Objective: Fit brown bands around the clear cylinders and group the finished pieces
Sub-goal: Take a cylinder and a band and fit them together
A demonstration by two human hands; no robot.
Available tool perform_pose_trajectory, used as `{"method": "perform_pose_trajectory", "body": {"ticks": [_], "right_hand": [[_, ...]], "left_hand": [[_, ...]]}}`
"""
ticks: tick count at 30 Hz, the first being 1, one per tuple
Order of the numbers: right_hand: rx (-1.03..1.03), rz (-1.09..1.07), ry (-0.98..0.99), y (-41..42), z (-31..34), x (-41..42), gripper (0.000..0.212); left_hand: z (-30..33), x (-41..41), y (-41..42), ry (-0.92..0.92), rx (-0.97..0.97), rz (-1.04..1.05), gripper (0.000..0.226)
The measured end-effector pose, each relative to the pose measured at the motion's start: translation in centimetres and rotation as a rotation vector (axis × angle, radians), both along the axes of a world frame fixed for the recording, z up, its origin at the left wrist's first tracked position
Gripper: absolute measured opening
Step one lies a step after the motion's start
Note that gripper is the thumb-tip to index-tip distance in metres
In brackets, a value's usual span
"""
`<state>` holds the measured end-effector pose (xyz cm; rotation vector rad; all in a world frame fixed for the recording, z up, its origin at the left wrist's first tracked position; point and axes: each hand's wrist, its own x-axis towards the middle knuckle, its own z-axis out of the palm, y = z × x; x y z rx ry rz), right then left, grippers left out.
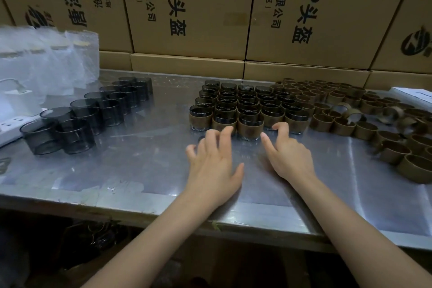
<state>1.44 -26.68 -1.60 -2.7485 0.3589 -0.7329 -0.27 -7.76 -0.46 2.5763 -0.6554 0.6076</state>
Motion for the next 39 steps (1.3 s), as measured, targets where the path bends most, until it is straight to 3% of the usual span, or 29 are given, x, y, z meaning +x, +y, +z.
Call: {"method": "perform_pose_trajectory", "body": {"ticks": [4,8,11,17,23,26,30,39], "right_hand": [[0.086,0.018,-0.002,-0.2,0.2,0.0,0.039],[0.177,0.058,0.015,-0.8,0.4,0.1,0.029],[0.276,0.083,-0.022,-1.2,0.5,0.2,0.032],[0.509,0.147,-0.089,-1.5,0.5,0.0,0.037],[0.557,0.366,-0.052,-0.7,0.3,-0.6,0.039],[0.538,0.375,-0.191,-0.5,0.5,-0.9,0.040],[0.605,0.317,-0.354,-0.9,0.8,-1.2,0.042],[0.526,0.250,-0.289,-1.0,0.4,-0.6,0.056]], "left_hand": [[0.9,1.0,-3.1,-0.014,-0.024,-0.164,0.039],[1.7,2.7,-5.4,0.146,-0.101,-0.309,0.030],[1.9,3.9,-6.9,0.288,-0.304,-0.353,0.023],[-0.1,4.1,-8.3,0.499,-0.906,-0.343,0.014],[0.1,5.0,-7.5,0.646,-1.139,-0.308,0.014],[0.3,5.0,-7.3,0.722,-1.103,-0.285,0.016],[0.0,4.9,-7.8,0.604,-0.833,-0.258,0.027],[-0.1,5.7,-7.8,0.516,-0.641,-0.232,0.033]]}}
